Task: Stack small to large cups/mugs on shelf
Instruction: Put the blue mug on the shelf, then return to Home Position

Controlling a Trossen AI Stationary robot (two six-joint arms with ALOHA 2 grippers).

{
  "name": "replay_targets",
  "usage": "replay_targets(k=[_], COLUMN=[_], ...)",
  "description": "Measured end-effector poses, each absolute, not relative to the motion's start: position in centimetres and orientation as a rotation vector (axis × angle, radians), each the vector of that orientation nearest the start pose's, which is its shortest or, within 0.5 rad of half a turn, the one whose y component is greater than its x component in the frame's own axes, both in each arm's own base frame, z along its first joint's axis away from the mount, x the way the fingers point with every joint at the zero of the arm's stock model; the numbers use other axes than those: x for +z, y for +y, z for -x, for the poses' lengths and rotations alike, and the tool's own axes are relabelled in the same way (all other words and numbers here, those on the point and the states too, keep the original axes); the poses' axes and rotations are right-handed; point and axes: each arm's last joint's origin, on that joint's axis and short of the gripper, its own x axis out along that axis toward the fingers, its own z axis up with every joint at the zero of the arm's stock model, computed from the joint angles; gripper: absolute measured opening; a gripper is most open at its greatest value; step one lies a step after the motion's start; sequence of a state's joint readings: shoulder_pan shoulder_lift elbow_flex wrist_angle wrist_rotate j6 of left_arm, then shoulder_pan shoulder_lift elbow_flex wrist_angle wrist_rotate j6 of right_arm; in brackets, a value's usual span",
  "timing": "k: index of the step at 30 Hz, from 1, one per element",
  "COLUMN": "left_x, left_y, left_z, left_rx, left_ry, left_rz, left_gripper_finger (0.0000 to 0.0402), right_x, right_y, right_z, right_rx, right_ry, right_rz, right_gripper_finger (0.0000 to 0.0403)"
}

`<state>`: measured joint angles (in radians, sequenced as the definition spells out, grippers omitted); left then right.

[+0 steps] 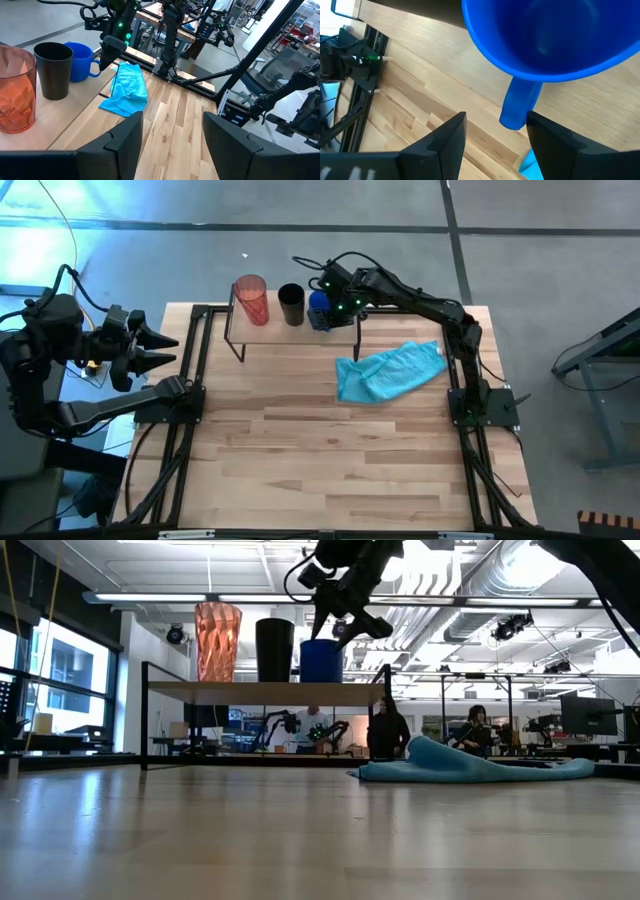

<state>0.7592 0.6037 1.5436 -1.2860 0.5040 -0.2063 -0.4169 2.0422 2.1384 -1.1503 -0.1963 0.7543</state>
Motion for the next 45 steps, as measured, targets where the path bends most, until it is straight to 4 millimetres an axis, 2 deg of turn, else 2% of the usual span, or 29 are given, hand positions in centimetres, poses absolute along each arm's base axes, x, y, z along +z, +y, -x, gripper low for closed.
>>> replay_targets(k=[9, 14, 20, 28, 33, 40, 45], left_x=[45.3, 45.2, 45.2, 45.2, 45.2, 45.6, 46.0], left_y=[-2.0, -2.0, -2.0, -2.0, -2.0, -1.9, -1.9], left_z=[0.1, 0.1, 0.1, 0.1, 0.1, 0.0, -0.1], left_rx=[0.283, 0.284, 0.284, 0.285, 0.288, 0.289, 0.285], left_ry=[0.276, 0.282, 0.282, 0.280, 0.275, 0.231, 0.199], left_rz=[0.425, 0.429, 0.429, 0.437, 0.454, 0.462, 0.439], left_gripper_finger=[0.0193, 0.0193, 0.0193, 0.0193, 0.0193, 0.0193, 0.0193], right_x=[33.7, 33.8, 35.3, 39.4, 42.8, 47.3, 49.4], right_y=[-16.8, -16.9, -16.6, -15.4, -13.9, -10.7, -8.4], right_z=[-38.9, -38.8, -37.8, -34.6, -32.0, -27.7, -24.9], right_rx=[-0.644, -0.622, -0.607, -0.573, -0.512, -0.413, -0.379], right_ry=[0.910, 0.907, 0.886, 0.813, 0.742, 0.646, 0.601], right_rz=[-0.980, -0.994, -0.992, -0.931, -0.844, -0.588, -0.409], right_gripper_finger=[0.0199, 0.0199, 0.0199, 0.0199, 0.0199, 0.0199, 0.0199])
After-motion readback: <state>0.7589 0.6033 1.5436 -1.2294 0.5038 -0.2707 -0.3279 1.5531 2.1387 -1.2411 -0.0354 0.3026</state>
